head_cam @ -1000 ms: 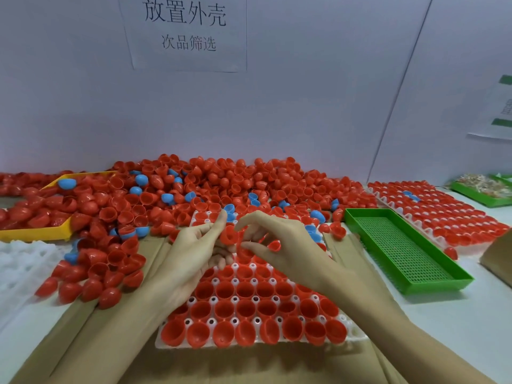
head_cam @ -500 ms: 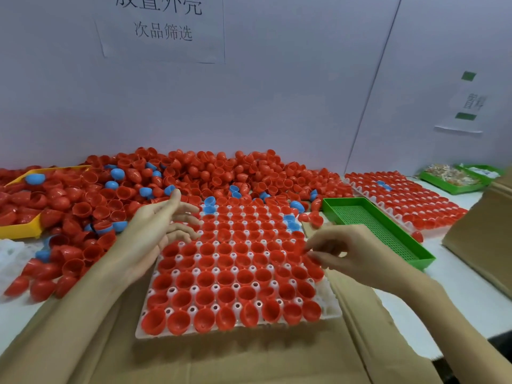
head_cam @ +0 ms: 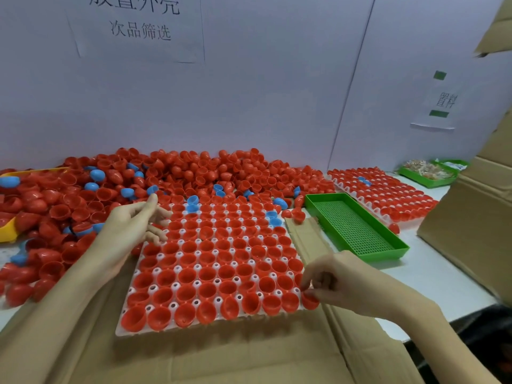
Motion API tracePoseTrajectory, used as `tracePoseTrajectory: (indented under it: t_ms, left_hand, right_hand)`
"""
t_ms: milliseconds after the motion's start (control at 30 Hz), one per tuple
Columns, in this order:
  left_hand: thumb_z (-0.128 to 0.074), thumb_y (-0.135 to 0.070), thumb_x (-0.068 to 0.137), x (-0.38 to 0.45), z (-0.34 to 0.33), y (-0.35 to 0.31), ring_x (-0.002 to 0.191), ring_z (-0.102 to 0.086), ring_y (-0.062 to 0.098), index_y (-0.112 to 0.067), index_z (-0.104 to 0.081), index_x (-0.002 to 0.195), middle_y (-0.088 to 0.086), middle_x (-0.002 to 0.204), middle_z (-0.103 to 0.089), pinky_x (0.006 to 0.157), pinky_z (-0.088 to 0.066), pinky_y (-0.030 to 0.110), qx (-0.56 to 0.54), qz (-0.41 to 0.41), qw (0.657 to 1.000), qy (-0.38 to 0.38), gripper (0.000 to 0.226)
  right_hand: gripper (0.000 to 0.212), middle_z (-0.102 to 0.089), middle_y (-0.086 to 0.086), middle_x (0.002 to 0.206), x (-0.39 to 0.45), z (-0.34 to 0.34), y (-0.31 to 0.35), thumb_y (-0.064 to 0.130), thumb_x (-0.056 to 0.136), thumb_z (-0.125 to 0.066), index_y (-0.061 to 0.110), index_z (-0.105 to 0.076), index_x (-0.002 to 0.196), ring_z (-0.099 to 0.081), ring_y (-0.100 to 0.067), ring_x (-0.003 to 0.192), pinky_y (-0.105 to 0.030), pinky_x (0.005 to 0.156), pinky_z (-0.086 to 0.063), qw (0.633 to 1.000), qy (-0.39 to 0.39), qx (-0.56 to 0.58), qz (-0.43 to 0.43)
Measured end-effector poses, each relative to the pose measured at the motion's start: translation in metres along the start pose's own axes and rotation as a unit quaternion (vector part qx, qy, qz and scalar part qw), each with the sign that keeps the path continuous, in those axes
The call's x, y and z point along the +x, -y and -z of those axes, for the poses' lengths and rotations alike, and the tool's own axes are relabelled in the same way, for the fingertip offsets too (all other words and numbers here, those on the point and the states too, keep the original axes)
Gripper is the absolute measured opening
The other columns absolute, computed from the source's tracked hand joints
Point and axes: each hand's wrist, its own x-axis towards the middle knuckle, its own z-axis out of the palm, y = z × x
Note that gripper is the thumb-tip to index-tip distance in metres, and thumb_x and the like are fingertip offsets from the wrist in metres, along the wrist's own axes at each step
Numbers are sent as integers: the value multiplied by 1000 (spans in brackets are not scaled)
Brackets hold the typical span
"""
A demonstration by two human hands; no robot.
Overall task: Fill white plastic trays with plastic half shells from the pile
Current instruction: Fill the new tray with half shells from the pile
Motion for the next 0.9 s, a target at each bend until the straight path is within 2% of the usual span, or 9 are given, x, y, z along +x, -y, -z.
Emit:
tracePoseTrajectory:
  t_ms: [100, 233, 333, 400, 467, 567, 700, 800, 900]
  left_hand:
    - [-49, -41, 105, 0, -2, 1, 65, -68, 25, 1, -73, 96, 20, 92, -70, 59, -58, 28, 27, 1, 1000, 0, 49]
    - [-50, -37, 106, 1, -2, 7, 61, -66, 21, 2, -73, 94, 18, 86, -69, 53, -55, 24, 49, 4, 999, 3, 47]
    - [-55, -34, 105, 3, 2, 9, 52, -59, 14, -5, -73, 89, 12, 76, -67, 47, -48, 20, 85, -12, 996, -10, 38]
    - [-58, -34, 103, 5, 8, 10, 51, -59, 11, -13, -73, 85, 5, 70, -67, 51, -48, 24, 151, -29, 987, -39, 32]
    - [-61, -37, 101, 7, 15, 10, 63, -63, 14, -16, -69, 85, -2, 70, -68, 61, -46, 30, 288, -47, 953, -83, 27]
    - [-59, -31, 102, 8, 21, 13, 75, -61, 23, -10, -62, 92, 3, 76, -64, 66, -45, 36, 461, -57, 874, -140, 23]
    - [-49, -33, 106, 7, 22, 13, 69, -67, 23, -9, -65, 86, 6, 73, -68, 66, -55, 35, 499, 35, 864, -48, 35]
    - [-49, -37, 107, 5, 20, 9, 61, -67, 20, -6, -68, 85, 6, 70, -70, 55, -50, 31, 478, 73, 875, 19, 43]
    - [-46, -39, 107, 5, 20, 7, 70, -74, 29, -1, -71, 93, 13, 77, -76, 70, -61, 44, 421, 106, 899, 50, 47]
  right_hand:
    - [8, -70, 8, 77, 2, -1, -1, 27, 91, -79, 32, -79, 97, -63, -6, 71, -24, 69, -54, 1000, 2, -1, -7]
    - [9, -71, 8, 78, 5, 2, -5, 31, 92, -79, 36, -77, 99, -63, -4, 70, -17, 65, -49, 1000, 22, 11, -1]
    - [7, -74, 8, 80, 3, 10, -9, 39, 94, -77, 37, -76, 100, -67, -5, 68, -16, 64, -50, 996, 29, 88, -1]
    - [9, -76, 3, 81, 2, 15, -13, 40, 98, -72, 33, -76, 100, -71, -10, 68, -20, 64, -55, 988, 8, 152, -11]
    - [13, -76, -1, 80, 8, 12, -19, 33, 101, -67, 27, -77, 97, -72, -15, 67, -27, 63, -58, 980, -66, 188, -28]
    - [19, -77, -1, 79, 26, -9, -26, 15, 105, -61, 21, -77, 97, -74, -17, 68, -33, 66, -62, 961, -170, 197, -91]
    - [23, -78, 9, 78, 45, -38, -24, 18, 106, -59, 21, -79, 95, -72, -4, 72, -21, 66, -53, 953, -166, 206, -147]
    - [32, -77, 8, 72, 54, -41, -22, 22, 107, -58, 19, -80, 85, -70, -3, 65, -24, 62, -49, 941, -182, 235, -161]
    - [31, -78, 6, 72, 56, -41, -18, 22, 107, -59, 16, -82, 86, -70, -3, 64, -20, 58, -48, 930, -186, 264, -174]
